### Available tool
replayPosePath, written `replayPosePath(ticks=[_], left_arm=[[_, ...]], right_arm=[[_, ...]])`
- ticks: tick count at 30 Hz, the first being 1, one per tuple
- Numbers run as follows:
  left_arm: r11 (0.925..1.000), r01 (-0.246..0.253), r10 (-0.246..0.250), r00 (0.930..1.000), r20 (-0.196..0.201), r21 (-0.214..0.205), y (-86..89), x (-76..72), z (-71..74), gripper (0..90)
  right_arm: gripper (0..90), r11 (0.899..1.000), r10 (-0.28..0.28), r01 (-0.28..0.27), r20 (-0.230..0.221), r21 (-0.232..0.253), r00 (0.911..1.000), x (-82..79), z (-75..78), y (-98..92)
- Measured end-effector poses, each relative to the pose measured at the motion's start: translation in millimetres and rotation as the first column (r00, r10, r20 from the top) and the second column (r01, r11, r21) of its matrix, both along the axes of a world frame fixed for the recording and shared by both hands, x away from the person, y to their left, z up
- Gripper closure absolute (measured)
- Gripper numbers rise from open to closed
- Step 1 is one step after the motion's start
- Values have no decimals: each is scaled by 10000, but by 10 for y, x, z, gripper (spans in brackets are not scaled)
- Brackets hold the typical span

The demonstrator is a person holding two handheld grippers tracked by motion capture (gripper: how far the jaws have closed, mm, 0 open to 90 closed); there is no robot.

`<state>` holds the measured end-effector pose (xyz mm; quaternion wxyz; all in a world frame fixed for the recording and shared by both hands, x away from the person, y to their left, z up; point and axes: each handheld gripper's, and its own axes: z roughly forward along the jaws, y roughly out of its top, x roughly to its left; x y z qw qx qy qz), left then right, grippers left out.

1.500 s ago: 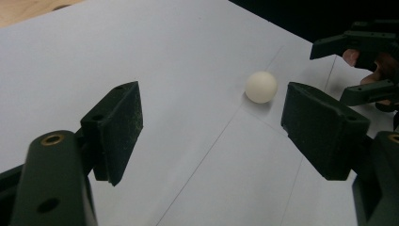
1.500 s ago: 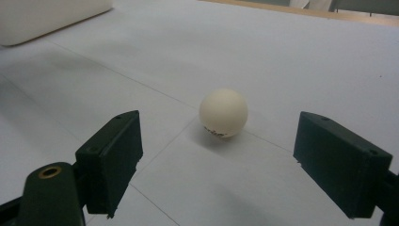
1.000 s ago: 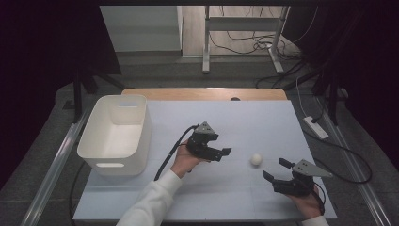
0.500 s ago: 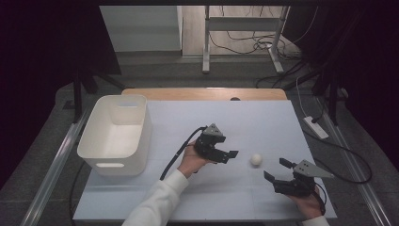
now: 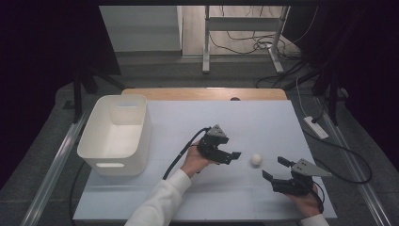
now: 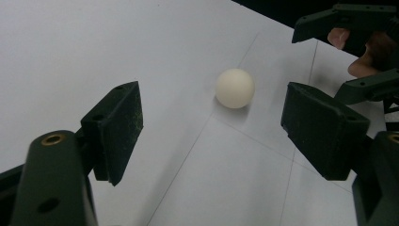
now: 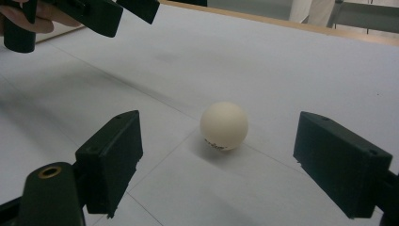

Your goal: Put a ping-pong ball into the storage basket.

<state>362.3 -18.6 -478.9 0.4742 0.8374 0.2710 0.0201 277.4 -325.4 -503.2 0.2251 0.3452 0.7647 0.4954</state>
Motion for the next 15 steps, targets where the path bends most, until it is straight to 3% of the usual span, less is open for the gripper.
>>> replayPosePath(ticks=[15], left_arm=[[9996, 228, -226, 9996, -148, 184, -126, 63, -97, 223]], right_arm=[[161, 10000, -28, 28, -35, 9, 10000, 0, -2, -11]])
